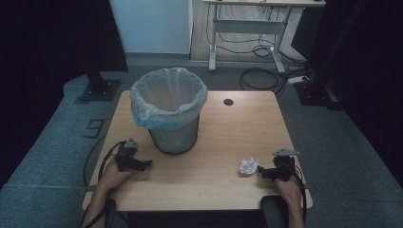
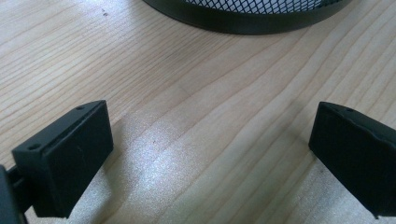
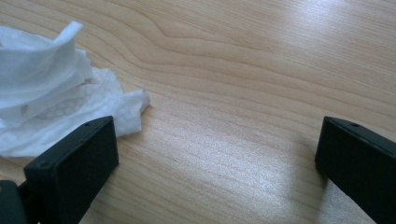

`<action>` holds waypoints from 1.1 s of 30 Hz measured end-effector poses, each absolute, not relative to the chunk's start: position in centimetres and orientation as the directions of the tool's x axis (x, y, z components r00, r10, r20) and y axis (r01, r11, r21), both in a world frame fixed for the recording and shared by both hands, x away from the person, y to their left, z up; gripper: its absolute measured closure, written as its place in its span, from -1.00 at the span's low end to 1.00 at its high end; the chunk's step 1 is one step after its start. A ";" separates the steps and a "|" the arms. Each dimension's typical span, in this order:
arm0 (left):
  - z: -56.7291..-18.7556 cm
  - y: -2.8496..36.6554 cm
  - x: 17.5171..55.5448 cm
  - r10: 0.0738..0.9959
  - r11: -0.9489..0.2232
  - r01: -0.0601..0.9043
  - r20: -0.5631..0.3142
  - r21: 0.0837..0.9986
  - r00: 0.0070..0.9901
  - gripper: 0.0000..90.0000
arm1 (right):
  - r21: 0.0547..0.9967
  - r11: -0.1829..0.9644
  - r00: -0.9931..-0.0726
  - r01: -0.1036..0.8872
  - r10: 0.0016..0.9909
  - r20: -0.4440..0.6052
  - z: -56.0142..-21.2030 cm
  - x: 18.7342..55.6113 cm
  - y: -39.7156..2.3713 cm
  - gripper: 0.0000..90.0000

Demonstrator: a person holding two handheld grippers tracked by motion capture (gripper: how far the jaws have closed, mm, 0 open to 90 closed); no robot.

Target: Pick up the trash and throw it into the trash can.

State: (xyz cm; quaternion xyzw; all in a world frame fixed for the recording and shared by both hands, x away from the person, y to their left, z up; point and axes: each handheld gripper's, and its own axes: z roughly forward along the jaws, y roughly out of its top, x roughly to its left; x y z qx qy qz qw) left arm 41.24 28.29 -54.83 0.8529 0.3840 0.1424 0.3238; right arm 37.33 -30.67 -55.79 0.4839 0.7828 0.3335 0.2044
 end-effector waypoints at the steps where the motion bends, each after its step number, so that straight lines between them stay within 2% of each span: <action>1: -54.8 28.3 41.3 0.748 -0.495 0.563 -0.006 0.662 0.664 -1.00 | 0.720 0.309 -0.449 0.621 0.894 0.003 -55.8 37.3 -30.7 -1.00; 7: -54.8 28.3 41.3 0.747 -0.495 0.563 -0.006 0.662 0.664 -1.00 | 0.721 0.323 -0.471 0.613 0.882 0.005 -55.8 37.5 -30.8 -1.00; 23: -54.8 28.2 41.5 0.740 -0.503 0.556 -0.004 0.662 0.673 -1.00 | 0.720 0.310 -0.459 0.621 0.888 0.013 -55.7 37.2 -30.6 -1.00; 26: -54.8 28.1 41.5 0.744 -0.499 0.559 -0.004 0.662 0.669 -1.00 | 0.716 0.314 -0.474 0.623 0.880 0.027 -55.3 36.9 -30.5 -0.92; 33: -54.8 28.1 41.5 0.747 -0.496 0.562 -0.005 0.662 0.665 -1.00 | 0.733 0.326 -0.508 0.596 0.861 0.030 -53.5 35.4 -30.0 -0.90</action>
